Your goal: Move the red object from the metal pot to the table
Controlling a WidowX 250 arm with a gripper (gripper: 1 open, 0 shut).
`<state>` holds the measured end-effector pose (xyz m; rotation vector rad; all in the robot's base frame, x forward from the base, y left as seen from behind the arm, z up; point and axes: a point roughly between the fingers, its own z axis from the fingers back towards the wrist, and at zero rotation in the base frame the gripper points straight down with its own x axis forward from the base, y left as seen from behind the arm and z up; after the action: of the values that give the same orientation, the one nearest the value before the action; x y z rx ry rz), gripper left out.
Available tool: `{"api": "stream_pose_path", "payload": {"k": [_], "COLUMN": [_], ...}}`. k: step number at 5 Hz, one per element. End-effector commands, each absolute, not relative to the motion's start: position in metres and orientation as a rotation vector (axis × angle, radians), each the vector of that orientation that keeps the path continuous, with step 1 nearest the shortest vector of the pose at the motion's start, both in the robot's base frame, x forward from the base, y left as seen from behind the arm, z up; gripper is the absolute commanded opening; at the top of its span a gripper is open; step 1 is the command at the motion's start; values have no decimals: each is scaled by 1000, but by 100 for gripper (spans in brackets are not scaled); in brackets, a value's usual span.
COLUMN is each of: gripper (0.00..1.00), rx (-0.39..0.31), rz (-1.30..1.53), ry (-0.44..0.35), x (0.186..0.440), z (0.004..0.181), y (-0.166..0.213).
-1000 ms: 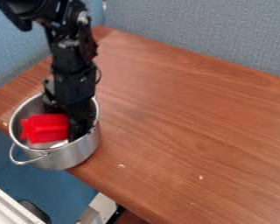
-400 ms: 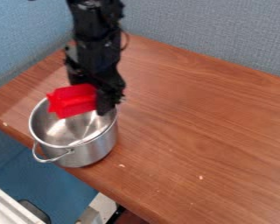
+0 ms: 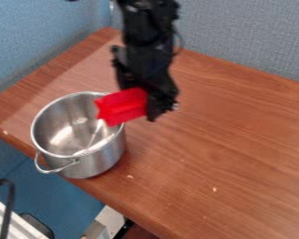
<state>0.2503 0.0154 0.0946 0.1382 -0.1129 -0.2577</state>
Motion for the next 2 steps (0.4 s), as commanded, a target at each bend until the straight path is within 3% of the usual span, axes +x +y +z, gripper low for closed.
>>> {"api": "stream_pose_path", "payload": {"k": [1,2], "gripper": [0,0], "rx": [140,137], "rz": [-276,-262], "ry": [-157,-137], "x": [272,279], "z": [101,87], "y": [13,23]}}
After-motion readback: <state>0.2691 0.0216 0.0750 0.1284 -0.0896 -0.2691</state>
